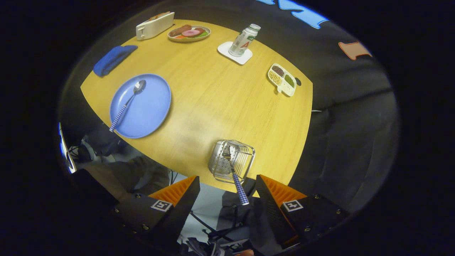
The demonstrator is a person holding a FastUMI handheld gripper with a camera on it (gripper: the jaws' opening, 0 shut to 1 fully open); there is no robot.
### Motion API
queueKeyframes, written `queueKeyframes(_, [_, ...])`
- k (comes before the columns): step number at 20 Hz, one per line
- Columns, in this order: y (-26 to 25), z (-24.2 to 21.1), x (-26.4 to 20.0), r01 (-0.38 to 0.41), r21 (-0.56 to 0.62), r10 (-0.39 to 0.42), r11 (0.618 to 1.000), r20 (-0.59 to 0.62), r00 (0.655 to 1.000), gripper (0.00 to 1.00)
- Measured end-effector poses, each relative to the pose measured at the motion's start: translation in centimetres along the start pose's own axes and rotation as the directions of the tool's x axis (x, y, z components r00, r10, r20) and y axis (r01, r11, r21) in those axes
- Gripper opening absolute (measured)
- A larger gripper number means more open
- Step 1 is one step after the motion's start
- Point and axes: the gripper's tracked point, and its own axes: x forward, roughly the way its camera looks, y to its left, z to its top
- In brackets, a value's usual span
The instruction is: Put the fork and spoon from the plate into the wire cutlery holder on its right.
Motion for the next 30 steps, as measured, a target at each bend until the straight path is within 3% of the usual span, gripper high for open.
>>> queueKeyframes(5, [6.6,2.6,-1.4,-0.101,0.131,0.077,0.986,0.173,0.982,0.97])
queueKeyframes(11, [12.2,5.4,-3.1,-0.173,0.176,0.119,0.969,0.28,0.953,0.97])
queueKeyframes(15, [16.5,6.3,-2.2,-0.231,0.157,0.18,0.96,0.284,0.942,0.97])
queueKeyframes(23, [22.4,8.4,1.0,-0.269,0.175,0.208,0.947,0.303,0.93,0.97])
queueKeyframes(30, [25.7,8.7,5.0,-0.275,0.214,0.228,0.937,0.22,0.948,0.97])
